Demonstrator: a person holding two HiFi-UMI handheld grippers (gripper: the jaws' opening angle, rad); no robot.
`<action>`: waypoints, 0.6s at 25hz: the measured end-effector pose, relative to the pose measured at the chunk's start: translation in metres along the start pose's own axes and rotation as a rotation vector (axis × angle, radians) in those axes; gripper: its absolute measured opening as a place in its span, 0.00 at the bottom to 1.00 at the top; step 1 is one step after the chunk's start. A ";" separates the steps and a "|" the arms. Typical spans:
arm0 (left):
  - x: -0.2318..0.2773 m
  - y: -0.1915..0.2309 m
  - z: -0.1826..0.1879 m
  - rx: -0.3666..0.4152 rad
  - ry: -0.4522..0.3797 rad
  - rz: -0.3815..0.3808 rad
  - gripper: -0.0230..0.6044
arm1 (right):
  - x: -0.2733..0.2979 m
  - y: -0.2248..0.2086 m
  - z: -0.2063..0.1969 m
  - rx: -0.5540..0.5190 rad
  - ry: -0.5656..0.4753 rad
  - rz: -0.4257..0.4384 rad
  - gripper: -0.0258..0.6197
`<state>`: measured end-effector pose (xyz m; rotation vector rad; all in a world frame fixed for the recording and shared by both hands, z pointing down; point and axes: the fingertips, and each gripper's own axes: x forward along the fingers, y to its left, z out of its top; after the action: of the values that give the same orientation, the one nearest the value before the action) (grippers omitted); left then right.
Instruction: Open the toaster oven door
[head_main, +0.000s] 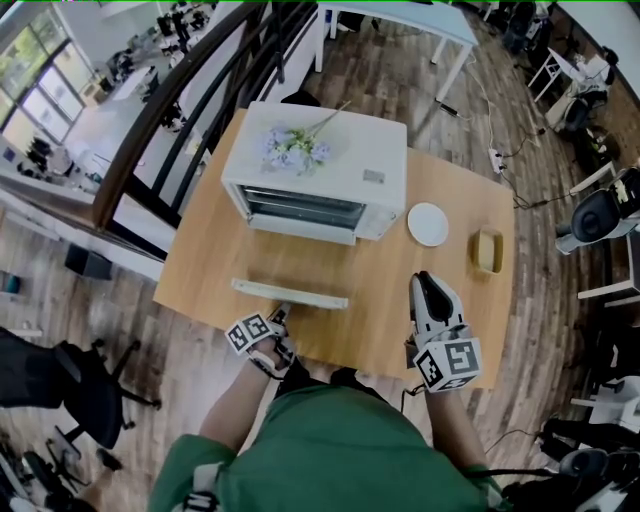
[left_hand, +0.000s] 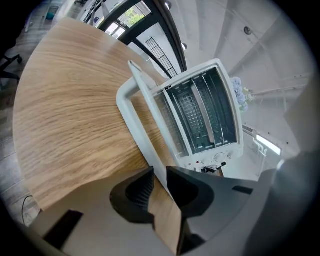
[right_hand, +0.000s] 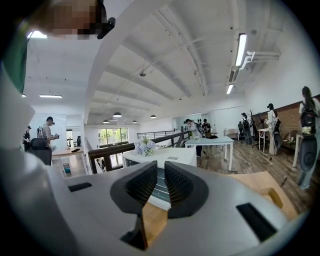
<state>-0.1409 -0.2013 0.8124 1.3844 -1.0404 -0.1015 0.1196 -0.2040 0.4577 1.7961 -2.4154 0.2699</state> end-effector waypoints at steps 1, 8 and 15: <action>-0.005 -0.002 0.001 0.017 -0.004 0.000 0.18 | -0.001 0.000 0.001 0.000 -0.003 -0.002 0.14; -0.059 -0.062 0.042 0.256 -0.122 -0.060 0.18 | 0.000 -0.003 0.014 -0.005 -0.038 -0.008 0.13; -0.096 -0.161 0.097 0.585 -0.288 -0.148 0.19 | 0.005 -0.003 0.034 -0.026 -0.085 0.001 0.13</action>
<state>-0.1788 -0.2556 0.6121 2.0220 -1.2630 -0.1129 0.1211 -0.2168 0.4256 1.8315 -2.4644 0.1653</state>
